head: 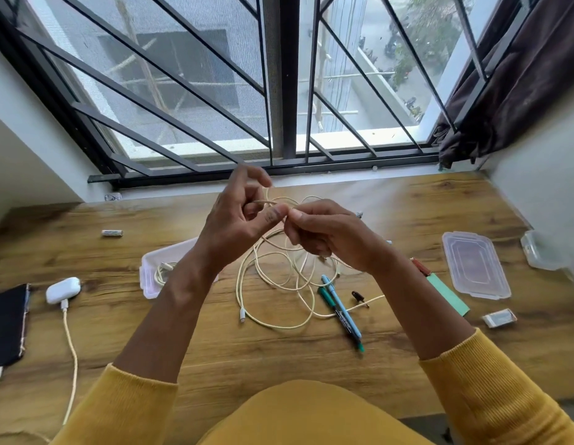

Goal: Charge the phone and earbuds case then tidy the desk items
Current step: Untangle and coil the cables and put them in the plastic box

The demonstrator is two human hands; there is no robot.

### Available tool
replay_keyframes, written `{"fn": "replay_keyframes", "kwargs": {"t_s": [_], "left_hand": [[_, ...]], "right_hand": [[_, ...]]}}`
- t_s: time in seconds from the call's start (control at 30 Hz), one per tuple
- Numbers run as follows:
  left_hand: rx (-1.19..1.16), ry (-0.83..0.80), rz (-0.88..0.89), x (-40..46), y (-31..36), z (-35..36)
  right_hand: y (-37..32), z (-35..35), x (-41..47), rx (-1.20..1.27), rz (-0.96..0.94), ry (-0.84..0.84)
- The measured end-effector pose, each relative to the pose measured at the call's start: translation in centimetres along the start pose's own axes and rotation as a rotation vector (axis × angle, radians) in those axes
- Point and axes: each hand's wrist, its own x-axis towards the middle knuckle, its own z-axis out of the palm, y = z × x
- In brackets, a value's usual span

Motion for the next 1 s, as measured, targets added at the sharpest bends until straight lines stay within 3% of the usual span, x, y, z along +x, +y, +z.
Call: {"fn": "replay_keyframes", "kwargs": {"t_s": [0.13,0.3,0.47,0.67,0.8,1.0], "left_hand": [[-0.118,0.039,-0.045,0.1,-0.4,0.7],[-0.182,0.159,-0.209,-0.9,-3.0,3.7],[-0.103,0.044,-0.303,-3.4,-5.9,6.1],[-0.021,-0.046,-0.213,-3.7,-4.2,6.9],[-0.025,-0.058,-0.139,-2.7,-1.9,6.1],[-0.217,-0.032,-0.091,-0.8,0.4,4.3]], "right_hand": [[-0.9,-0.1,-0.4,0.215,-0.013,-0.089],[-1.7,-0.5,0.1,0.549,-0.170,-0.060],[-2.0,-1.5,1.4,0.707,-0.368,0.093],[-1.5,-1.9,2.0,0.514,-0.310,0.270],[-0.5,-1.5,2.4,0.175,-0.246,0.372],[-0.2,-0.8,2.1,-0.118,-0.169,0.405]]}}
